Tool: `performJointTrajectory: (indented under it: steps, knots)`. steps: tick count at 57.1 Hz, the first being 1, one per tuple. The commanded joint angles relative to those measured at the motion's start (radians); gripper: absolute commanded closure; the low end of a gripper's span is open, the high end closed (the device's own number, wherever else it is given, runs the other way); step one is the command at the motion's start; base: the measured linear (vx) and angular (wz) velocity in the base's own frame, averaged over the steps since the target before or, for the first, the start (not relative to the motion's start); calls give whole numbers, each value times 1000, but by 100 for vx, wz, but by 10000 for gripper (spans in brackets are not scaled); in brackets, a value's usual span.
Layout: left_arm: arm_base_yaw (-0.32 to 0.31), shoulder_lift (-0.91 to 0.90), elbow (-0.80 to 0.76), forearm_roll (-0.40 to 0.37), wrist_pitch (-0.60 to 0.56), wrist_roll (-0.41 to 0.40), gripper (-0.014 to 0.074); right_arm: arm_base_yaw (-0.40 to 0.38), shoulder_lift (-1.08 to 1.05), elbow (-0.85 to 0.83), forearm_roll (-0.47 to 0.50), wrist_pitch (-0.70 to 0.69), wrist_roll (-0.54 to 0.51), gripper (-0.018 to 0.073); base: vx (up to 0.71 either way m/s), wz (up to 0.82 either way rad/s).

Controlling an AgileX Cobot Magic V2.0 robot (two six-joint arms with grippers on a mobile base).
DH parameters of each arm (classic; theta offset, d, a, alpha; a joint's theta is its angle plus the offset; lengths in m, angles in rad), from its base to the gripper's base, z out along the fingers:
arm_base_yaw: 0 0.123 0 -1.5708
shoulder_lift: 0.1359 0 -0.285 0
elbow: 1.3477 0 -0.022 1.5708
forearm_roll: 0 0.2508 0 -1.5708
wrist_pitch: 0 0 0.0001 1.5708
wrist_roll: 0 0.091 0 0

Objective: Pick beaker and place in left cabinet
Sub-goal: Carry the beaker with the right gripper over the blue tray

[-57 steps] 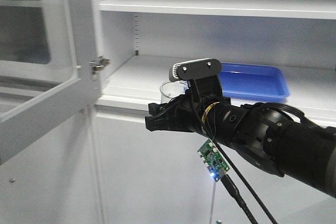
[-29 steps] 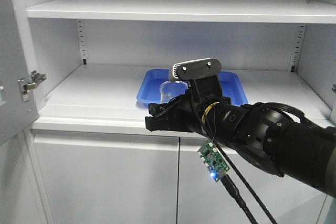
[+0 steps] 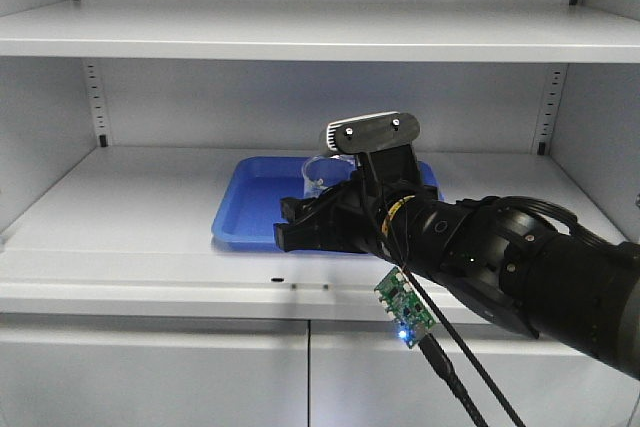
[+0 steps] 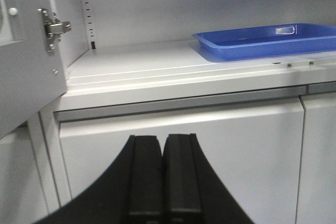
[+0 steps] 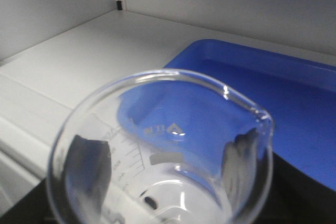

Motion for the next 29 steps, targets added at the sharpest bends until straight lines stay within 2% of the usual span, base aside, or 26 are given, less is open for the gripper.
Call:
performJointTrajectory:
  steps: [1,29]
  knots:
    - [-2,-18,16,-7,-83,-3,595,-4,-53,-40,-6,-64,-2,456,20,-12]
    - [-2,-18,16,-7,-83,-3,595,-4,-53,-40,-6,-69,-2,456,16,-13]
